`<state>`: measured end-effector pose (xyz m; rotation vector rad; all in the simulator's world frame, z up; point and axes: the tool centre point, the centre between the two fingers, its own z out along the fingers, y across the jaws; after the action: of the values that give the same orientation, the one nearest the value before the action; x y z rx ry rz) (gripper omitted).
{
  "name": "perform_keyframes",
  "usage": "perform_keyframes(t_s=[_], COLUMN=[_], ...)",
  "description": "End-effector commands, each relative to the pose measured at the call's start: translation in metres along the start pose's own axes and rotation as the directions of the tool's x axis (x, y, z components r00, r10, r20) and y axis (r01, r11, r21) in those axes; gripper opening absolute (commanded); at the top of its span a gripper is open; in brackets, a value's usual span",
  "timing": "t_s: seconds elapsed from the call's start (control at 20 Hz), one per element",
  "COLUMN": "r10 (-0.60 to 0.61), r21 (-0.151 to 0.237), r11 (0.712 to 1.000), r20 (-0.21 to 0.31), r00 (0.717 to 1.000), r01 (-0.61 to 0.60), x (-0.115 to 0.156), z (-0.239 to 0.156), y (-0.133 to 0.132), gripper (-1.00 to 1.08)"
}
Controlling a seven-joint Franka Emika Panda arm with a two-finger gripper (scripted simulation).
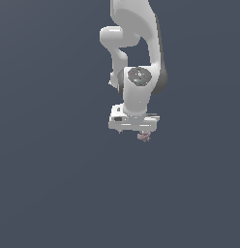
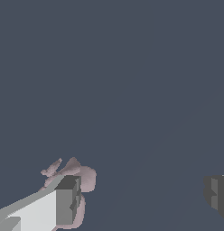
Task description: Pick up the object and move it to a goal position.
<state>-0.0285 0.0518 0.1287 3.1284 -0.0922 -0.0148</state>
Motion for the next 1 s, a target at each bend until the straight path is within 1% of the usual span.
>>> perform_keyframes(t_s=[0.0, 0.2, 0.45, 0.7, 0.95], r10=[0.021, 0.052, 0.079, 0.094, 0.093], r21=[0.003, 0.007, 0.011, 0.013, 0.013], r11=[1.000, 0.999, 0.997, 0.996, 0.996], r20=[-0.002, -0.005, -0.007, -0.008, -0.007], r00=[1.000, 0.999, 0.997, 0.996, 0.996], r01=[-0.021, -0.052, -0.079, -0.094, -0.093], x=[-0.011, -0.029, -0.046, -0.055, -0.056], z=[0.008, 0.018, 0.027, 0.031, 0.032], y=[-0.020, -0.046, -0.067, -0.078, -0.079], gripper=[1.00, 1.00, 1.00, 1.00, 1.00])
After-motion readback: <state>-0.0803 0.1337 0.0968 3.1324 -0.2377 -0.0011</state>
